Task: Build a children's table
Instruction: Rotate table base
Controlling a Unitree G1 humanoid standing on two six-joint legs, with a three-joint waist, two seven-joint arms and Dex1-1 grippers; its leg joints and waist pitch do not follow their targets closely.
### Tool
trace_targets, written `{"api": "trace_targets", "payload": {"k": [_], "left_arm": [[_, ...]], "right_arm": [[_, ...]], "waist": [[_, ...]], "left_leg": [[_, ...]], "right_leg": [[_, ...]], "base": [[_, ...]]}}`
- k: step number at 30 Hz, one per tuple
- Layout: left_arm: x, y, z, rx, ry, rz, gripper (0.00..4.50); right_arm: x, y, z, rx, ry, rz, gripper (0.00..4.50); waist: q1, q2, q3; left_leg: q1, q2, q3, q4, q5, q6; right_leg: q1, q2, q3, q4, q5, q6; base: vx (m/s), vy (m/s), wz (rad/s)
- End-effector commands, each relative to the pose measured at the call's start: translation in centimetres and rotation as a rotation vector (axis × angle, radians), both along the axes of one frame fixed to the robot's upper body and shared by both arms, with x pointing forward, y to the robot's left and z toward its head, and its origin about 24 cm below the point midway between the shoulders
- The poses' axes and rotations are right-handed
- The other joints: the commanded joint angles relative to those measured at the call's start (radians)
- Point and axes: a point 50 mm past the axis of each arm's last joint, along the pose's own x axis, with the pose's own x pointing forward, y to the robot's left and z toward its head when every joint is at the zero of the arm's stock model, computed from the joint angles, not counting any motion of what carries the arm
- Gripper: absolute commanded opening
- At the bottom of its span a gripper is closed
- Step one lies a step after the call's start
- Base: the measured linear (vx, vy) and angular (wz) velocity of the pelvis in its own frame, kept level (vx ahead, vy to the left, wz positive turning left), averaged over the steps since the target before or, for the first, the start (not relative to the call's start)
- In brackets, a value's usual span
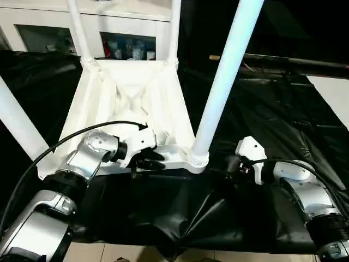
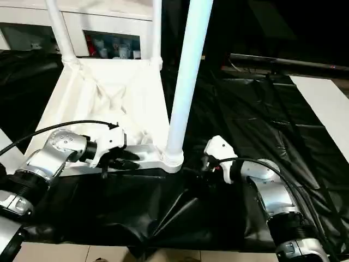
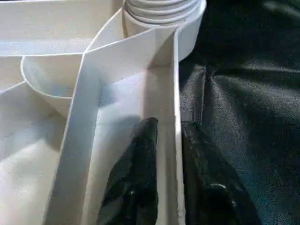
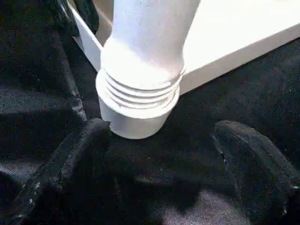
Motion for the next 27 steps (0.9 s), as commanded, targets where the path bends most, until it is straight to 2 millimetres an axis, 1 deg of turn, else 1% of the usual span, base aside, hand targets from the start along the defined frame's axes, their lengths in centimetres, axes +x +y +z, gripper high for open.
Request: {"api": "trace_targets", "payload": {"k": [1,4,6,7,8,9,10,11,12,14,15,16,17,18,19,20,22,24,26,27], "left_arm": [[-0.5,0.9,-1.5,0.075,0.061,0.016,0.46],[-0.6,0.9,-1.6,0.077,0.064,0.018,0.27],[-0.7,1.0,-1.7,0.082,0.069,0.015,0.06],[-0.7,1.0,-1.8,0.081,0.071,0.014,0.03],[-0.7,0.9,-1.8,0.078,0.071,0.014,0.02],[-0.7,0.9,-1.8,0.078,0.071,0.014,0.01],[-0.8,0.7,-1.7,0.054,0.063,-0.002,0.01],[-0.8,0.7,-1.7,0.051,0.062,-0.003,0.0],[-1.0,0.2,-1.7,0.019,0.063,-0.028,0.0],[-1.2,0.0,-1.7,0.002,0.066,-0.047,0.0],[-1.4,-0.3,-1.6,-0.012,0.071,-0.056,0.0],[-1.5,-0.5,-1.6,-0.018,0.071,-0.065,0.0],[-1.6,-0.6,-1.6,-0.021,0.071,-0.071,0.0],[-1.6,-0.7,-1.7,-0.025,0.073,-0.073,0.0],[-1.7,-0.8,-1.7,-0.029,0.076,-0.075,0.0],[-1.7,-0.8,-1.7,-0.029,0.076,-0.075,0.0],[-1.8,-0.9,-1.7,-0.028,0.076,-0.079,0.0],[-1.8,-0.9,-1.7,-0.026,0.076,-0.079,0.0],[-1.8,-0.8,-1.7,-0.024,0.076,-0.079,0.0],[-1.8,-0.8,-1.8,-0.022,0.076,-0.078,0.0]], "right_arm": [[0.1,-0.1,0.5,0.01,-0.012,0.001,3.99],[0.1,0.1,0.6,0.021,-0.015,0.004,3.99],[0.2,0.5,0.8,0.049,-0.008,0.012,3.99],[0.1,0.7,0.9,0.078,0.004,0.022,3.99],[0.1,0.9,1.0,0.106,0.018,0.028,4.15],[0.1,0.9,1.0,0.106,0.018,0.028,4.24],[-0.2,1.4,1.2,0.154,0.048,0.056,4.24],[-0.2,1.4,1.2,0.158,0.051,0.059,4.34],[-0.4,1.8,1.1,0.15,0.044,0.072,4.42],[-0.3,2.1,0.9,0.136,0.033,0.072,4.42],[-0.3,2.2,0.7,0.125,0.025,0.07,4.42],[-0.2,2.5,0.6,0.121,0.022,0.064,4.42],[0.0,2.6,0.5,0.122,0.021,0.058,4.42],[0.1,2.8,0.4,0.122,0.017,0.051,4.42],[0.4,3.1,0.4,0.118,0.002,0.027,4.42],[0.5,3.1,0.4,0.117,0.002,0.026,4.42],[0.8,3.4,0.3,0.112,-0.007,0.004,4.42],[1.0,3.6,0.3,0.11,-0.014,-0.007,4.42],[1.4,3.8,0.4,0.135,-0.017,-0.023,4.42],[1.5,3.9,0.5,0.147,-0.019,-0.029,4.42]], "waist": [[0.001,0.006,-0.061],[0.001,0.006,-0.062],[0.001,0.006,-0.061],[0.0,0.005,-0.061],[-0.001,0.001,-0.059],[0.001,0.003,-0.058],[0.001,0.003,-0.058],[0.002,0.003,-0.058],[0.002,0.002,-0.058],[0.0,0.003,-0.058],[0.001,0.003,-0.059],[0.002,0.001,-0.06],[0.001,0.004,-0.061],[0.001,0.001,-0.063],[0.001,0.004,-0.062],[0.001,0.003,-0.063],[0.0,0.004,-0.062],[0.0,0.005,-0.061],[0.001,0.002,-0.061],[0.001,0.004,-0.061]], "left_leg": [[0.007,0.008,0.004,-0.07,-0.25,0.025],[0.007,0.009,0.004,-0.07,-0.244,0.027],[0.008,0.009,0.005,-0.07,-0.246,0.029],[0.008,0.009,0.005,-0.071,-0.252,0.031],[0.008,0.008,0.006,-0.071,-0.257,0.034],[0.008,0.009,0.004,-0.072,-0.261,0.034],[0.009,0.009,0.004,-0.073,-0.27,0.031],[0.009,0.01,0.003,-0.073,-0.271,0.031],[0.008,0.011,0.003,-0.074,-0.267,0.029],[0.006,0.012,0.002,-0.075,-0.259,0.022],[0.006,0.011,0.003,-0.074,-0.258,0.021],[0.008,0.011,0.004,-0.073,-0.25,0.021],[0.007,0.011,0.004,-0.073,-0.237,0.021],[0.006,0.011,0.005,-0.072,-0.229,0.022],[0.007,0.011,0.006,-0.073,-0.219,0.025],[0.007,0.01,0.006,-0.072,-0.214,0.025],[0.007,0.009,0.006,-0.073,-0.208,0.023],[0.008,0.009,0.006,-0.074,-0.216,0.021],[0.008,0.01,0.007,-0.074,-0.224,0.02],[0.009,0.01,0.006,-0.075,-0.226,0.019]], "right_leg": [[0.05,-0.051,0.026,-0.083,-0.19,-0.228],[0.05,-0.051,0.027,-0.082,-0.174,-0.231],[0.049,-0.051,0.026,-0.083,-0.178,-0.232],[0.049,-0.051,0.027,-0.083,-0.187,-0.231],[0.049,-0.049,0.026,-0.085,-0.195,-0.23],[0.048,-0.051,0.026,-0.085,-0.209,-0.226],[0.047,-0.052,0.027,-0.088,-0.24,-0.216],[0.047,-0.053,0.027,-0.089,-0.245,-0.214],[0.047,-0.053,0.027,-0.088,-0.247,-0.211],[0.045,-0.054,0.026,-0.087,-0.243,-0.21],[0.045,-0.053,0.026,-0.087,-0.243,-0.208],[0.044,-0.054,0.027,-0.086,-0.231,-0.211],[0.044,-0.054,0.027,-0.083,-0.205,-0.217],[0.045,-0.054,0.028,-0.082,-0.191,-0.221],[0.045,-0.053,0.027,-0.081,-0.172,-0.227],[0.045,-0.053,0.027,-0.08,-0.164,-0.229],[0.046,-0.052,0.027,-0.079,-0.15,-0.233],[0.046,-0.053,0.027,-0.08,-0.159,-0.229],[0.046,-0.053,0.028,-0.081,-0.173,-0.223],[0.046,-0.054,0.028,-0.081,-0.177,-0.222]], "base": [[0.0,0.0,0.0],[0.0,0.0,0.0],[0.0,0.0,0.0],[0.0,0.0,0.0],[0.0,0.0,0.0],[0.0,0.0,0.0],[0.0,0.0,0.0],[0.0,0.0,0.0],[0.0,0.0,0.0],[0.0,0.0,0.0],[0.0,0.0,0.0],[0.0,0.0,0.0],[0.0,0.0,0.0],[0.0,0.0,0.0],[0.0,0.0,0.0],[0.0,0.0,0.0],[0.0,0.0,0.0],[0.0,0.0,0.0],[0.0,0.0,0.0],[0.0,0.0,0.0]]}}
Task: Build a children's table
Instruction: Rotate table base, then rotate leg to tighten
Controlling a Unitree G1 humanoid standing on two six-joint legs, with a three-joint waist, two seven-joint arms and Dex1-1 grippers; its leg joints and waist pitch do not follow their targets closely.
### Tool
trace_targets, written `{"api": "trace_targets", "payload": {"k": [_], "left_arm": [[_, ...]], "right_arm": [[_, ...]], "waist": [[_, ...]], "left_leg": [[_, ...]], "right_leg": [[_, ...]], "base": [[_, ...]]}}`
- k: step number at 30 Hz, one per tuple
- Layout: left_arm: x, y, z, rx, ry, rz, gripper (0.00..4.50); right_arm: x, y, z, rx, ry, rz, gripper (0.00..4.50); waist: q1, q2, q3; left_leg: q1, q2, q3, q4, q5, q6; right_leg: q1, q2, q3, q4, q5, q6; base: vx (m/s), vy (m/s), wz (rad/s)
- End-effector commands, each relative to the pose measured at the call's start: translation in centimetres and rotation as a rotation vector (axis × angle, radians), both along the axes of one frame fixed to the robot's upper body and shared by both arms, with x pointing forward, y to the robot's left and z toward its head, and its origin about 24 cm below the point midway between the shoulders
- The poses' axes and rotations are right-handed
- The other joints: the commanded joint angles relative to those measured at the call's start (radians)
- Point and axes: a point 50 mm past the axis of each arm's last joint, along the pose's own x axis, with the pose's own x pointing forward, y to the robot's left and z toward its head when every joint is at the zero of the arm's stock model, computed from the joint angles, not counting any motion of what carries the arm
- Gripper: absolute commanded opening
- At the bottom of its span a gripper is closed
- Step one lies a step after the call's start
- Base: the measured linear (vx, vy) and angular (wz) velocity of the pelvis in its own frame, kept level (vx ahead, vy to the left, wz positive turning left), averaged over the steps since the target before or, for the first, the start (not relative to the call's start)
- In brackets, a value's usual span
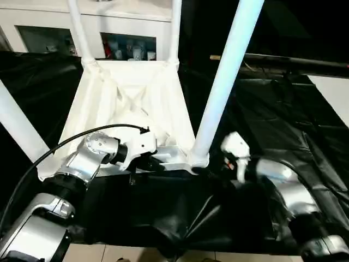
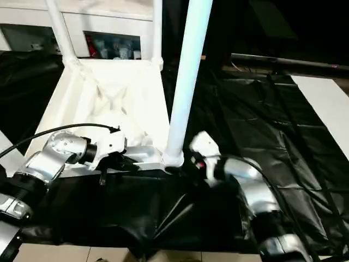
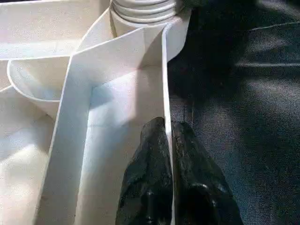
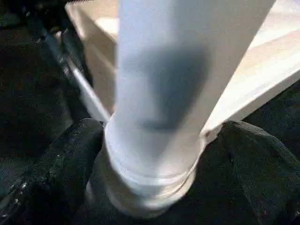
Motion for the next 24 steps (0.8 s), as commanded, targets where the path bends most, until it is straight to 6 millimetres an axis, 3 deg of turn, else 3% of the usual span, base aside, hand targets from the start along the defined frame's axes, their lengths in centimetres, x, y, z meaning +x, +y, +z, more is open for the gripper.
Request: {"api": "trace_targets", "payload": {"k": [1,14,15,20,24], "left_arm": [[-1.1,-0.3,-1.7,-0.005,0.075,-0.027,0.0],[-1.2,0.3,-1.7,0.01,0.084,-0.011,0.0],[-1.2,0.3,-1.7,0.011,0.085,-0.011,0.0],[-1.3,0.6,-1.7,0.019,0.092,-0.01,0.0],[-1.3,0.7,-1.8,0.02,0.092,0.002,0.0]], "right_arm": [[0.4,-0.2,0.3,0.017,-0.007,-0.026,4.26],[0.2,-0.2,0.0,0.04,0.014,0.005,3.43],[0.2,-0.2,0.0,0.039,0.014,0.006,3.17],[0.1,-0.2,-0.2,0.034,0.027,0.019,2.8],[0.1,-0.3,-0.6,0.037,0.049,-0.005,2.7]], "waist": [[0.0,0.001,-0.059],[-0.001,0.002,-0.059],[-0.001,0.002,-0.058],[-0.001,0.002,-0.059],[-0.001,0.002,-0.059]], "left_leg": [[0.007,0.01,0.006,-0.07,-0.227,0.019],[0.008,0.01,0.007,-0.072,-0.223,0.021],[0.007,0.01,0.006,-0.073,-0.227,0.02],[0.007,0.01,0.006,-0.072,-0.221,0.021],[0.007,0.01,0.007,-0.072,-0.216,0.023]], "right_leg": [[0.046,-0.053,0.028,-0.079,-0.182,-0.222],[0.047,-0.052,0.028,-0.079,-0.172,-0.222],[0.046,-0.053,0.028,-0.08,-0.18,-0.221],[0.047,-0.052,0.028,-0.079,-0.174,-0.221],[0.047,-0.052,0.028,-0.078,-0.164,-0.225]], "base": [[0.0,0.0,0.0],[0.0,0.0,0.0],[0.0,0.0,0.0],[0.0,0.0,0.0],[0.0,0.0,0.0]]}}
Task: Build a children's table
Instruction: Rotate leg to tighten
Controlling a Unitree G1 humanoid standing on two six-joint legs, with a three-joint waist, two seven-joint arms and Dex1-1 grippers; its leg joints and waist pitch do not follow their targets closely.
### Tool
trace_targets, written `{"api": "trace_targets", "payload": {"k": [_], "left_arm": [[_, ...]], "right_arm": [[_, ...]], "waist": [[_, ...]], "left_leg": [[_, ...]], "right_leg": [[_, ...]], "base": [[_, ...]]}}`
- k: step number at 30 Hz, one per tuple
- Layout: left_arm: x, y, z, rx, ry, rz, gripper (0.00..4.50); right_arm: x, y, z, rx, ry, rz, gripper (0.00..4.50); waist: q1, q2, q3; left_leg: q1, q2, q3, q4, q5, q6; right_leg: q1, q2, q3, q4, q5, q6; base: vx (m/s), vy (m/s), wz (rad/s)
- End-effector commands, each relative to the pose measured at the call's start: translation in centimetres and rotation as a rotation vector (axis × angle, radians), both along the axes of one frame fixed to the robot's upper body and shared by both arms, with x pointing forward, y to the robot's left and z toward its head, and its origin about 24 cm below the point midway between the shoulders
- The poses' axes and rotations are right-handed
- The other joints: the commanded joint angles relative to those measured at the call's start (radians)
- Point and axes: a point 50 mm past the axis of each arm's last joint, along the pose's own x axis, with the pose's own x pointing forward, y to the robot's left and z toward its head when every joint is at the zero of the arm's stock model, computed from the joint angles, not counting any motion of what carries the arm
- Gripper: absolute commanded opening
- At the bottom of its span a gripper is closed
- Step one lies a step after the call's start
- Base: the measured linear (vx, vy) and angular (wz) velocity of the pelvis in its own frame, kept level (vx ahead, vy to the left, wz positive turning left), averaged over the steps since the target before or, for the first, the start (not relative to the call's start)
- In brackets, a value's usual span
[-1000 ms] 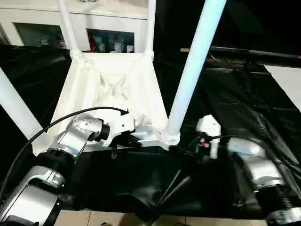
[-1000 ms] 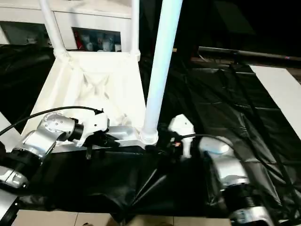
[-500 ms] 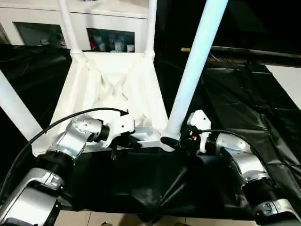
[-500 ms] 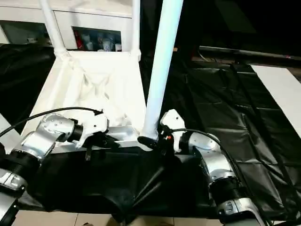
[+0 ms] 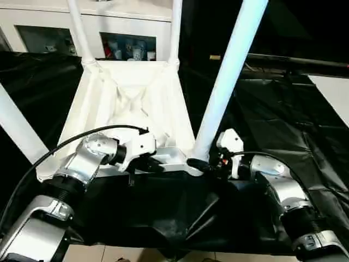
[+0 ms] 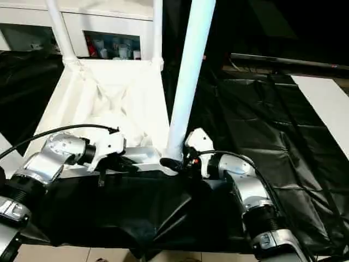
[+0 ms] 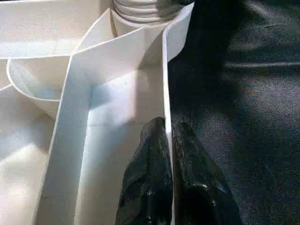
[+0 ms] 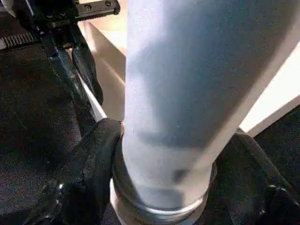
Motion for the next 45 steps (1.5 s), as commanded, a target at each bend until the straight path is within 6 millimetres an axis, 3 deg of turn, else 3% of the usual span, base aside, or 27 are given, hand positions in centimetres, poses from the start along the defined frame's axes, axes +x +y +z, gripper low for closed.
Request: {"api": "trace_targets", "payload": {"k": [1,3,7,10,12,13,17,20,22,23,28,31,33,34,35,37,40,42,45], "left_arm": [[-1.0,0.2,-2.1,0.018,0.084,0.022,0.0],[-0.7,0.0,-2.4,0.028,0.07,0.073,0.0],[-0.1,-1.2,-3.0,-0.005,0.051,0.179,0.0],[0.8,-3.1,-3.8,0.032,0.017,0.314,0.0],[1.1,-3.6,-3.9,0.036,0.008,0.351,0.0],[1.5,-4.3,-3.9,0.043,-0.009,0.413,0.0],[1.7,-5.2,-4.1,0.057,-0.017,0.448,0.0],[1.7,-5.8,-4.2,0.073,-0.032,0.439,0.0],[1.7,-5.8,-4.2,0.073,-0.033,0.429,0.0],[1.7,-5.7,-4.1,0.067,-0.036,0.406,0.0],[1.1,-4.7,-3.4,0.023,-0.018,0.281,0.0],[-0.2,-4.0,-2.8,-0.026,0.027,0.102,0.0],[-0.8,-3.3,-2.5,-0.042,0.079,0.047,0.0],[-1.1,-2.8,-2.3,-0.03,0.081,0.014,0.0],[-1.1,-2.7,-2.2,-0.028,0.078,0.004,0.0],[-1.5,-2.1,-1.6,-0.045,0.094,-0.05,0.0],[-1.7,-1.8,-1.2,-0.061,0.109,-0.066,0.0],[-1.7,-1.8,-0.9,-0.072,0.104,-0.076,0.0],[-1.7,-1.6,-0.7,-0.073,0.101,-0.082,0.0]], "right_arm": [[0.4,-1.0,-1.0,0.002,0.042,-0.114,2.7],[0.9,-1.1,-1.7,0.012,0.05,-0.235,2.69],[1.4,-1.2,-2.9,0.032,0.084,-0.438,2.67],[1.9,-0.2,-4.1,0.013,0.118,-0.687,2.67],[2.1,0.0,-4.4,-0.017,0.117,-0.752,2.67],[2.2,0.6,-4.6,-0.042,0.131,-0.823,2.66],[2.5,1.9,-4.6,-0.029,0.144,-0.855,2.66],[2.8,4.0,-3.2,0.096,0.114,-0.723,2.66],[2.7,4.3,-2.8,0.147,0.108,-0.685,3.36],[2.6,4.3,-2.3,0.168,0.075,-0.634,3.36],[2.3,2.2,-1.3,0.165,0.033,-0.505,3.79],[1.6,0.5,-0.8,0.116,0.024,-0.347,3.84],[1.1,-0.4,-0.5,0.083,0.016,-0.25,3.84],[0.5,-1.0,-0.3,0.059,0.015,-0.174,3.84],[0.4,-1.1,-0.3,0.054,0.015,-0.159,3.84],[-0.3,-1.8,0.0,0.025,0.021,-0.058,3.84],[-0.6,-2.0,0.1,0.018,0.038,0.0,3.84],[-1.0,-2.0,0.2,0.014,0.06,0.065,3.84],[-1.4,-1.9,0.2,-0.01,0.073,0.125,3.84]], "waist": [[-0.001,0.003,-0.059],[-0.004,0.004,-0.054],[-0.016,-0.002,-0.044],[-0.022,0.0,-0.046],[-0.025,0.001,-0.048],[-0.026,0.003,-0.046],[-0.029,0.004,-0.052],[-0.028,0.002,-0.053],[-0.026,0.003,-0.054],[-0.026,0.003,-0.054],[-0.025,-0.003,-0.054],[-0.022,-0.003,-0.056],[-0.016,-0.003,-0.06],[-0.011,0.001,-0.061],[-0.011,0.002,-0.062],[-0.001,0.005,-0.071],[0.003,0.005,-0.074],[0.004,0.004,-0.071],[0.005,0.002,-0.068]], "left_leg": [[0.007,0.01,0.006,-0.07,-0.219,0.022],[0.008,0.011,0.006,-0.073,-0.247,0.009],[0.016,0.004,-0.004,-0.079,-0.361,-0.025],[0.018,0.001,-0.007,-0.078,-0.364,-0.026],[0.021,0.0,-0.007,-0.078,-0.379,-0.026],[0.027,-0.001,-0.007,-0.078,-0.402,-0.025],[0.02,-0.001,-0.012,-0.084,-0.408,-0.02],[0.02,-0.002,-0.009,-0.084,-0.431,-0.005],[0.017,0.0,-0.008,-0.085,-0.418,0.007],[0.017,0.0,-0.008,-0.086,-0.417,0.01],[0.002,0.001,-0.008,-0.089,-0.372,0.033],[0.001,0.004,-0.006,-0.087,-0.339,0.04],[0.004,0.007,-0.001,-0.084,-0.304,0.049],[0.004,0.011,0.005,-0.08,-0.264,0.063],[0.006,0.011,0.006,-0.079,-0.25,0.066],[0.004,0.011,0.007,-0.074,-0.152,0.078],[0.005,0.009,0.01,-0.068,-0.07,0.113],[0.008,0.008,0.011,-0.068,-0.092,0.124],[0.007,0.01,0.01,-0.071,-0.121,0.108]], "right_leg": [[0.046,-0.053,0.028,-0.077,-0.169,-0.226],[0.04,-0.053,0.027,-0.082,-0.22,-0.22],[0.032,-0.057,0.026,-0.104,-0.484,-0.145],[0.024,-0.056,0.027,-0.112,-0.51,-0.122],[0.022,-0.052,0.025,-0.114,-0.519,-0.118],[0.013,-0.05,0.024,-0.119,-0.532,-0.113],[0.021,-0.051,0.019,-0.119,-0.496,-0.102],[0.019,-0.05,0.02,-0.122,-0.48,-0.106],[0.021,-0.051,0.022,-0.12,-0.449,-0.115],[0.022,-0.052,0.021,-0.12,-0.443,-0.118],[0.034,-0.054,0.02,-0.12,-0.443,-0.116],[0.036,-0.057,0.025,-0.121,-0.431,-0.119],[0.037,-0.057,0.03,-0.113,-0.372,-0.142],[0.038,-0.054,0.032,-0.104,-0.265,-0.179],[0.037,-0.052,0.031,-0.101,-0.237,-0.189],[0.05,-0.049,0.027,-0.078,-0.061,-0.227],[0.057,-0.045,0.026,-0.06,0.125,-0.272],[0.058,-0.046,0.024,-0.064,0.106,-0.283],[0.059,-0.051,0.023,-0.069,0.031,-0.27]], "base": [[0.0,0.0,0.0],[0.0,0.0,0.0],[0.0,0.0,0.0],[0.0,0.0,0.0],[0.0,0.0,0.0],[0.0,0.0,0.0],[0.0,0.0,0.0],[0.0,0.0,0.0],[0.0,0.0,0.0],[0.0,0.0,0.0],[0.0,0.0,0.0],[0.0,0.0,0.0],[0.028,-0.017,0.04],[0.055,-0.033,0.07],[0.068,-0.024,0.07],[0.071,-0.007,0.03],[0.066,0.016,0.02],[0.0,0.0,0.0],[0.0,0.0,0.0]]}}
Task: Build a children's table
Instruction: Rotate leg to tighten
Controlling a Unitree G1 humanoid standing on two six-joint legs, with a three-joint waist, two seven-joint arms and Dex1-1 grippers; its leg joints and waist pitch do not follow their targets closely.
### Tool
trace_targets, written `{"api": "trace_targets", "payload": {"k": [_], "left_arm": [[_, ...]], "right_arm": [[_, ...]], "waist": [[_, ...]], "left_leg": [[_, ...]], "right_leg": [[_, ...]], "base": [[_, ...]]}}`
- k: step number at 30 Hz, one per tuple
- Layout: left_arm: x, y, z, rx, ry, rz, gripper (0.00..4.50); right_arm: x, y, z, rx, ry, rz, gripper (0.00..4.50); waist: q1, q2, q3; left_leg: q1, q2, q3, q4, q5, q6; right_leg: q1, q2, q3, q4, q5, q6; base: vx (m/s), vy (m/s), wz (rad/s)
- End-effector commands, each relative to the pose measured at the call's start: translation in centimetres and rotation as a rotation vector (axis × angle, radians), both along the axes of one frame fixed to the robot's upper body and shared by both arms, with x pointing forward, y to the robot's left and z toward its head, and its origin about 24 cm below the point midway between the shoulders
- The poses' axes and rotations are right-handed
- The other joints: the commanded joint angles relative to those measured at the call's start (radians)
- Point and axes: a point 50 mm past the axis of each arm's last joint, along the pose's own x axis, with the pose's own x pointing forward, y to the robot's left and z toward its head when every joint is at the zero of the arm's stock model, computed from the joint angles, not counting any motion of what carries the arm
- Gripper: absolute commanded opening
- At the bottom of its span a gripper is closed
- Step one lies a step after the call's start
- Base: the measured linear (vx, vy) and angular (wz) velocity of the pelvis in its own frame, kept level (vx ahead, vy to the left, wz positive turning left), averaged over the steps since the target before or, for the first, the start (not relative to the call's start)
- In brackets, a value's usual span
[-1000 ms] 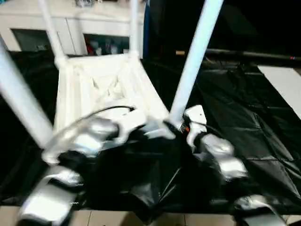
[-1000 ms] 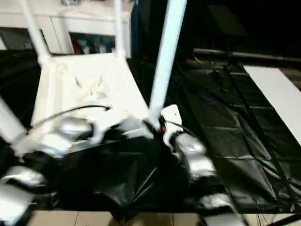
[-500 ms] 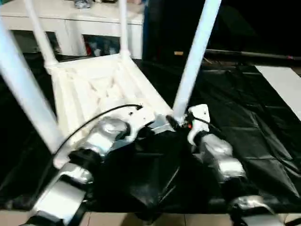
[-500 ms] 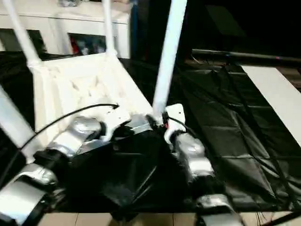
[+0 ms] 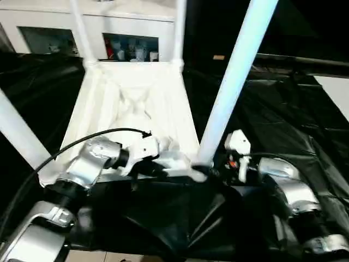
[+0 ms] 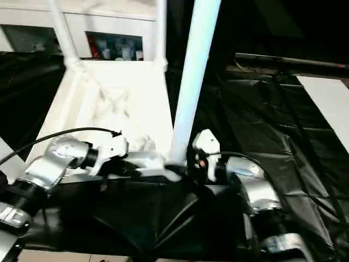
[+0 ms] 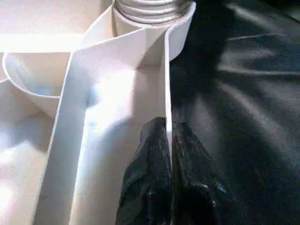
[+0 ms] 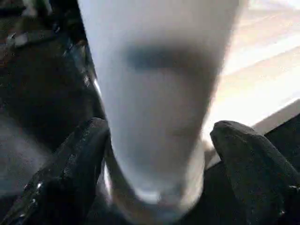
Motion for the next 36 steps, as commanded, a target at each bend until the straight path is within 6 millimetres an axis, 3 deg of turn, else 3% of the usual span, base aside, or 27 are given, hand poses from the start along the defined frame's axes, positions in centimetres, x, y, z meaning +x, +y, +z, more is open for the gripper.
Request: {"api": "trace_targets", "payload": {"k": [1,5,14,24,27,28,29,30,32,36], "left_arm": [[-0.7,-0.8,-0.4,-0.041,0.041,-0.047,0.0],[-0.7,-0.7,-0.3,-0.046,0.037,-0.042,0.0],[-0.7,-0.7,-0.4,-0.051,0.041,-0.039,0.0],[-0.5,-0.5,-0.8,-0.023,0.037,-0.008,0.0],[0.4,-0.6,-1.2,0.001,-0.005,0.115,0.0],[1.5,-1.2,-1.5,-0.002,-0.047,0.244,0.0],[1.5,-1.2,-1.5,-0.002,-0.048,0.246,0.0],[1.9,-1.5,-1.6,0.0,-0.062,0.29,0.0],[2.4,-2.3,-2.0,-0.004,-0.069,0.374,0.0],[2.9,-4.1,-2.5,-0.012,-0.074,0.481,0.0]], "right_arm": [[-0.3,0.2,0.1,-0.023,0.001,0.055,3.84],[-0.3,0.4,0.0,-0.025,0.006,0.073,3.67],[-0.1,0.5,0.2,0.017,0.016,0.056,2.82],[-0.3,0.6,-0.5,0.021,0.039,0.03,2.65],[0.7,0.6,-1.2,0.007,0.02,-0.13,2.65],[2.0,0.6,-2.0,-0.006,0.003,-0.358,2.65],[2.0,0.6,-2.0,-0.006,0.004,-0.36,2.65],[2.4,0.7,-2.3,0.001,0.015,-0.45,2.65],[3.1,0.9,-3.0,0.018,0.057,-0.641,2.64],[3.6,2.0,-3.7,0.005,0.092,-0.836,2.64]], "waist": [[-0.003,-0.006,-0.051],[-0.005,-0.009,-0.049],[-0.002,-0.008,-0.054],[-0.002,-0.007,-0.055],[-0.005,-0.006,-0.05],[-0.009,-0.009,-0.046],[-0.011,-0.007,-0.043],[-0.015,-0.008,-0.039],[-0.019,-0.007,-0.041],[-0.022,-0.007,-0.044]], "left_leg": [[0.004,0.016,0.009,-0.053,-0.146,0.079],[0.004,0.016,0.009,-0.054,-0.162,0.057],[0.005,0.014,0.01,-0.048,-0.105,0.078],[0.005,0.014,0.01,-0.047,-0.105,0.078],[0.007,0.013,0.011,-0.05,-0.136,0.063],[0.009,0.012,0.009,-0.054,-0.188,0.026],[0.01,0.011,0.009,-0.055,-0.204,0.012],[0.01,0.008,0.006,-0.058,-0.245,-0.011],[0.008,0.008,-0.001,-0.063,-0.264,-0.031],[0.01,0.005,0.002,-0.061,-0.262,-0.021]], "right_leg": [[0.057,-0.049,0.024,-0.058,-0.028,-0.256],[0.054,-0.051,0.026,-0.063,-0.096,-0.235],[0.058,-0.048,0.025,-0.052,0.013,-0.257],[0.06,-0.048,0.025,-0.05,0.021,-0.26],[0.053,-0.048,0.025,-0.058,-0.035,-0.257],[0.052,-0.051,0.024,-0.068,-0.162,-0.232],[0.048,-0.051,0.026,-0.073,-0.207,-0.221],[0.046,-0.051,0.025,-0.08,-0.31,-0.194],[0.046,-0.052,0.024,-0.085,-0.385,-0.151],[0.039,-0.047,0.026,-0.088,-0.346,-0.148]], "base": [[0.0,0.0,0.0],[0.0,0.0,0.0],[0.0,0.0,0.0],[0.0,0.0,0.0],[0.0,0.0,0.0],[0.0,0.0,0.0],[0.0,0.0,0.0],[-0.062,0.004,-0.05],[-0.06,0.005,-0.07],[0.0,0.0,0.0]]}}
